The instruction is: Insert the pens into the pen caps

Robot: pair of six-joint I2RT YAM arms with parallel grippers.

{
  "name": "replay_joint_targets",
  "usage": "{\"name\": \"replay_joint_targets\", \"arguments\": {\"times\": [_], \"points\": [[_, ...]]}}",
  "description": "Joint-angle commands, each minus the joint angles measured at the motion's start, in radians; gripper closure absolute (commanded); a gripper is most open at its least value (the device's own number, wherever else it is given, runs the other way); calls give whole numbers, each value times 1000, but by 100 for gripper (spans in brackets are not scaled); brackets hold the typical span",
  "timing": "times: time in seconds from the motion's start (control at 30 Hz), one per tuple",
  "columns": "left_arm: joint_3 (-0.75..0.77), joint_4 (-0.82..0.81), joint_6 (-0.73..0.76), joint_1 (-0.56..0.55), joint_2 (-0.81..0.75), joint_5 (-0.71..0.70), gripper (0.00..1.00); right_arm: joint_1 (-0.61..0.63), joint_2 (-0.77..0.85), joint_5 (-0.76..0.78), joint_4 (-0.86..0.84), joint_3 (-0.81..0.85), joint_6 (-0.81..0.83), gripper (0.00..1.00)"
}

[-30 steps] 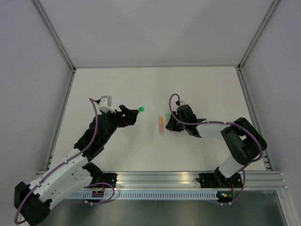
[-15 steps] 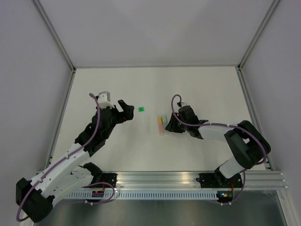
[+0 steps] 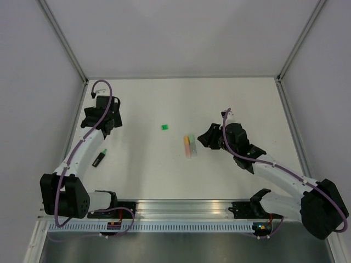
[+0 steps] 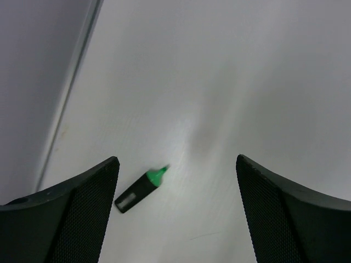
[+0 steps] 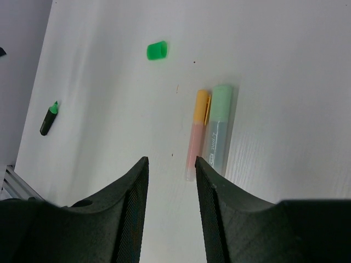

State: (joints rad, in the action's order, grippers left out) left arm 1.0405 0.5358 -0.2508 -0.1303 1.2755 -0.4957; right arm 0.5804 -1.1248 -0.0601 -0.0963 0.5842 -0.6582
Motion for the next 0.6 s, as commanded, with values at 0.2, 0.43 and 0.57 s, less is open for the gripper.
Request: {"name": "replay_joint_targets", "arguments": {"times": [0.2,0.43,0.57], "points": [[64,265,320,167,143,123,14,1,83,-1,-6,-34,-14,54],[24,273,262,169,220,140,25,2,71,-47,-26,-37,-32,54],[-63,210,284,170,264,163,27,1,66,-92,-25,-34,-34,54]]}}
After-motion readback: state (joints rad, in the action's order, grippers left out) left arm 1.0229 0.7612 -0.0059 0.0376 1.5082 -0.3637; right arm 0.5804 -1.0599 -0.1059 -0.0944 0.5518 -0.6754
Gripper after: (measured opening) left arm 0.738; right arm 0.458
